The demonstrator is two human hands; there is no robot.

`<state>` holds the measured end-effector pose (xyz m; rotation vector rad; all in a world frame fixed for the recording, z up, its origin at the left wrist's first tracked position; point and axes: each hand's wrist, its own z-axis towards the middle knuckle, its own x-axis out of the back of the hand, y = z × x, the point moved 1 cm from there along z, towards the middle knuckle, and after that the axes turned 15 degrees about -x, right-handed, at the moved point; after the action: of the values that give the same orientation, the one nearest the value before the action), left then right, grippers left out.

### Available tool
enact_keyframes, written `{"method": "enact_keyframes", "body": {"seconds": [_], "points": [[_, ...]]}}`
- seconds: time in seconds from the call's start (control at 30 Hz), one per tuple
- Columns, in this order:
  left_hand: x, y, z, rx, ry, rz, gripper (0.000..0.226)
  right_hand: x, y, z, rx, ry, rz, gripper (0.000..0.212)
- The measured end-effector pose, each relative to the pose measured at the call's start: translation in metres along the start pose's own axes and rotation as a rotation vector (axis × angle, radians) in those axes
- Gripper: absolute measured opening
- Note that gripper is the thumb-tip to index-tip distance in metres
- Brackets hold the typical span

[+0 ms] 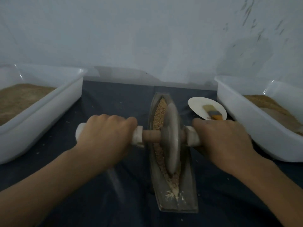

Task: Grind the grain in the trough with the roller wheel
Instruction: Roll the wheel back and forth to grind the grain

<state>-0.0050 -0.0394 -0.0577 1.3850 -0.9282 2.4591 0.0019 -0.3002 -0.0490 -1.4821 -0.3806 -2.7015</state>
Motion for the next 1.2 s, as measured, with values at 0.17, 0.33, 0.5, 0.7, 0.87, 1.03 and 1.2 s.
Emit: {"method": "enact_keyframes", "body": {"seconds": [0.17, 0.33, 0.5, 0.7, 0.87, 1.03, 1.2], "points": [[-0.046, -0.025, 0.06, 0.194, -0.089, -0.162, 0.024, -0.043, -0.005, 0.067, -0.081, 0.011, -0.067, 0.037], [-0.051, -0.031, 0.073, 0.217, -0.09, -0.194, 0.022, -0.046, -0.008, 0.081, -0.081, 0.031, -0.052, 0.033], [-0.011, -0.006, 0.017, 0.034, -0.035, 0.01, 0.037, -0.022, 0.001, 0.016, -0.004, 0.066, -0.017, 0.036], [0.004, 0.003, -0.001, -0.024, 0.039, 0.058, 0.045, -0.008, 0.008, -0.005, 0.051, 0.023, 0.072, 0.047], [-0.033, -0.02, 0.053, 0.109, -0.054, -0.059, 0.022, -0.051, 0.004, 0.054, -0.088, -0.083, 0.005, 0.03], [-0.055, -0.039, 0.086, 0.175, -0.089, -0.113, 0.012, -0.063, 0.001, 0.093, -0.105, -0.005, 0.001, 0.03], [-0.029, -0.022, 0.056, 0.108, -0.077, -0.125, 0.022, -0.04, 0.0, 0.053, -0.078, -0.012, -0.039, 0.026]]}}
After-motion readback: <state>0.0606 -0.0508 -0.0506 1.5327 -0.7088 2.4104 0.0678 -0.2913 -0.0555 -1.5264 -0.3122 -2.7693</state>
